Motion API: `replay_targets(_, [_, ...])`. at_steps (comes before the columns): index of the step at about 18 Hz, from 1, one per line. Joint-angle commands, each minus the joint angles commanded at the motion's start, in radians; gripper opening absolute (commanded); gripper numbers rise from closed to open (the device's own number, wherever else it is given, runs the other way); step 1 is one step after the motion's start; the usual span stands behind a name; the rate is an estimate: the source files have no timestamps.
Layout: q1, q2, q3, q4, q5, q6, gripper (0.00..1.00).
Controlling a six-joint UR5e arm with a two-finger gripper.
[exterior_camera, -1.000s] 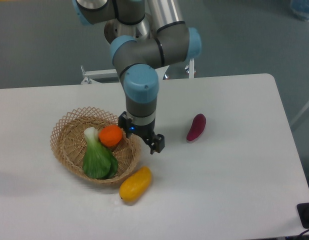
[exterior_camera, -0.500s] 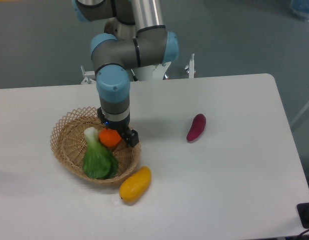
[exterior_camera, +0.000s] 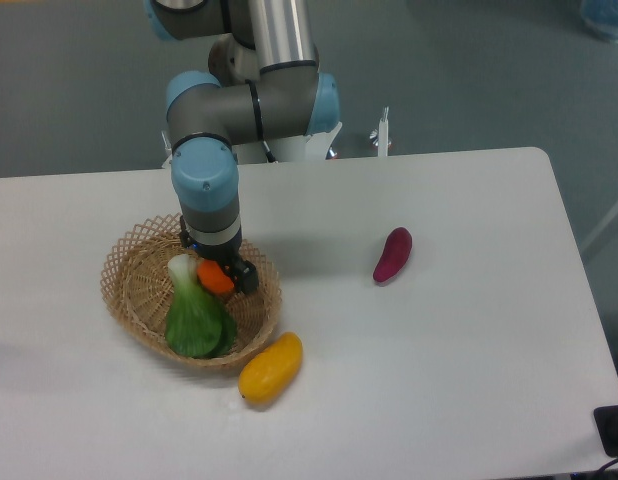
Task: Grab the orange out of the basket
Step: 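Close the gripper around the orange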
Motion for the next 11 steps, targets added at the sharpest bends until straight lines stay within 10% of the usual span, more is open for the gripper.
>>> replay_targets(8, [-0.015,-0.035,-0.005,0.008,0.008,-0.005,0.99])
replay_targets(11, [-0.014,-0.034,-0.003,0.008,0.008,-0.005,0.81])
